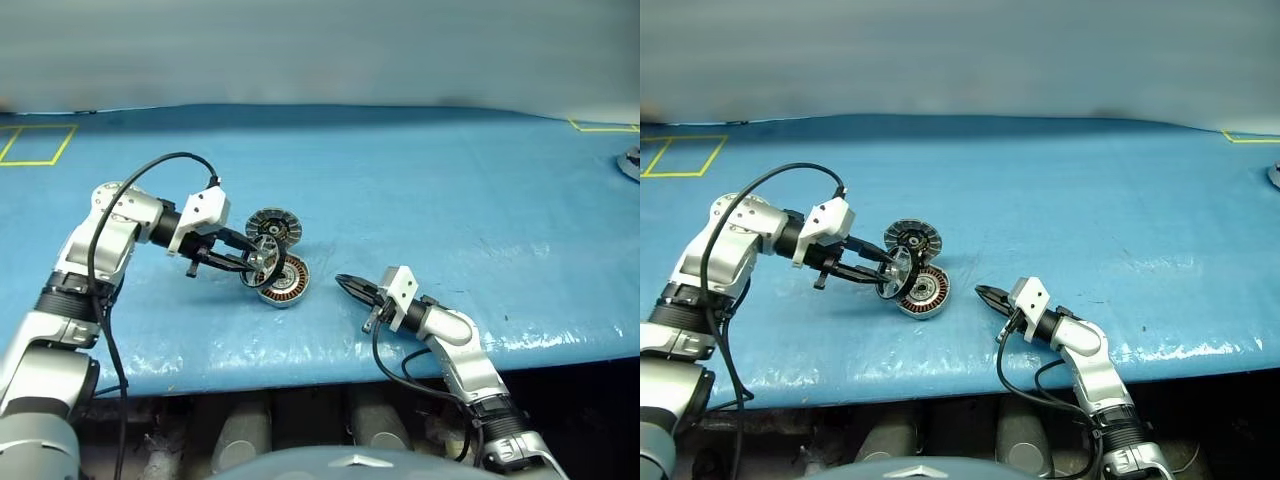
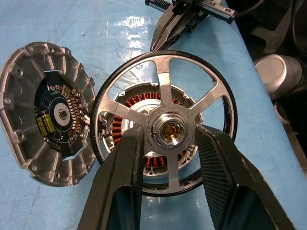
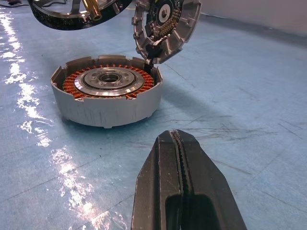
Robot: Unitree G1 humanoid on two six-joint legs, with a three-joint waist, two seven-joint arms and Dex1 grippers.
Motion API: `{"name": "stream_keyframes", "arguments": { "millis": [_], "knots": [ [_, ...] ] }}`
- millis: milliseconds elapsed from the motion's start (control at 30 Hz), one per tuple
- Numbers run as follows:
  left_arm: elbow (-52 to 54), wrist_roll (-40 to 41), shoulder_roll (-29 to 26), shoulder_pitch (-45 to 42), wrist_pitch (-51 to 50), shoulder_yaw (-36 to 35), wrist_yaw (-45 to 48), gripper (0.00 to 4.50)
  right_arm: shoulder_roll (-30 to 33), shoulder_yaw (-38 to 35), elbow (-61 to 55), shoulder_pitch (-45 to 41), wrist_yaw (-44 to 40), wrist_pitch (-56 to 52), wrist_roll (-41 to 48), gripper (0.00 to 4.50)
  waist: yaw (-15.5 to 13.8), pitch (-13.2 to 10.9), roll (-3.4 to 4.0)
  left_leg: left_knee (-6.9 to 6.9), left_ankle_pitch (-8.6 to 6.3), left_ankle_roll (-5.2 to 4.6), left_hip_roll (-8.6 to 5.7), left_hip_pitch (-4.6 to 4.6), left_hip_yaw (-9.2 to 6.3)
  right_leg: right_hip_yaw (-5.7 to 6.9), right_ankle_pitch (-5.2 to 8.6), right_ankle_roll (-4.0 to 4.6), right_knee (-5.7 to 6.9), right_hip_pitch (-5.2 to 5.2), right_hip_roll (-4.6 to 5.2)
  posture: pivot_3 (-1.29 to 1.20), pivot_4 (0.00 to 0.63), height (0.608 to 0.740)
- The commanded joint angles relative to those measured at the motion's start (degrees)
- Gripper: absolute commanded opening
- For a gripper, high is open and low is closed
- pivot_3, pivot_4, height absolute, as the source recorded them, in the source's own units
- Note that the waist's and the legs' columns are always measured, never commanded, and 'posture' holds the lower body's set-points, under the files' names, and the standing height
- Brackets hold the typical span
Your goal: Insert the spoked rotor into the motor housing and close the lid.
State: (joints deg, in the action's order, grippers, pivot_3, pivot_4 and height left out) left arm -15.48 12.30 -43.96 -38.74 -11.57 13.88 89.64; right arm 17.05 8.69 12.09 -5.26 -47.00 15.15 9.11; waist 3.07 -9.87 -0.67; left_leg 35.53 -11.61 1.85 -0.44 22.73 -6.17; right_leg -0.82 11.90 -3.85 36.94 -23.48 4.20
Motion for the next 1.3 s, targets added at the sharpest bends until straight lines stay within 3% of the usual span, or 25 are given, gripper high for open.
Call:
{"name": "stream_keyframes", "arguments": {
  "millis": [33, 400, 1133, 1167, 1300],
  "knots": [
    [-2.07, -1.18, 1.30, -2.80, 1.83, 0.75, 0.85, 1.41, -0.05, -0.17, -1.21, 0.04, 0.56, 1.55, -0.01, 0.00, 0.00, 0.00, 0.00, 0.00, 0.00, 0.00, 0.00, 0.00, 0.00, 0.00, 0.00, 0.00, 0.00, 0.00, 0.00, 0.00, 0.150, 0.740],
    [-7.78, -4.00, 4.96, -5.30, 4.56, 3.18, 2.26, 1.41, 0.51, -0.44, -2.88, 0.99, 1.31, -1.72, 1.24, 0.00, -0.02, -0.01, -0.01, 0.05, 0.00, 0.00, 0.00, 0.02, -0.01, -0.02, -0.02, -0.02, 0.02, 0.01, -0.01, 0.00, 0.150, 0.740],
    [-13.19, -6.79, 7.18, -7.23, 8.06, 4.53, 2.71, 1.41, 0.65, -0.58, -2.66, 1.74, 2.59, 0.37, -0.29, 0.00, 0.03, -0.01, -0.01, 0.09, 0.00, -0.01, 0.00, 0.01, 0.00, -0.03, -0.03, -0.04, 0.03, 0.02, -0.02, 0.00, 0.150, 0.740],
    [-13.13, -6.78, 6.98, -7.36, 7.72, 4.76, 2.77, 2.06, 0.68, -0.56, -2.66, 1.76, 2.75, 0.46, -0.37, 0.00, 0.02, -0.01, -0.01, 0.10, 0.00, -0.01, 0.00, 0.01, 0.00, -0.03, -0.03, -0.05, 0.04, 0.03, -0.02, 0.00, 0.150, 0.740],
    [-12.62, -6.42, 7.13, -7.09, 8.94, 2.98, 1.30, 3.17, 0.80, -0.43, -2.61, 1.75, 3.01, 0.05, -0.40, 0.00, 0.01, -0.01, -0.01, 0.10, 0.00, -0.01, 0.00, 0.01, 0.00, -0.03, -0.03, -0.05, 0.04, 0.03, -0.02, 0.00, 0.150, 0.740]
  ]
}}
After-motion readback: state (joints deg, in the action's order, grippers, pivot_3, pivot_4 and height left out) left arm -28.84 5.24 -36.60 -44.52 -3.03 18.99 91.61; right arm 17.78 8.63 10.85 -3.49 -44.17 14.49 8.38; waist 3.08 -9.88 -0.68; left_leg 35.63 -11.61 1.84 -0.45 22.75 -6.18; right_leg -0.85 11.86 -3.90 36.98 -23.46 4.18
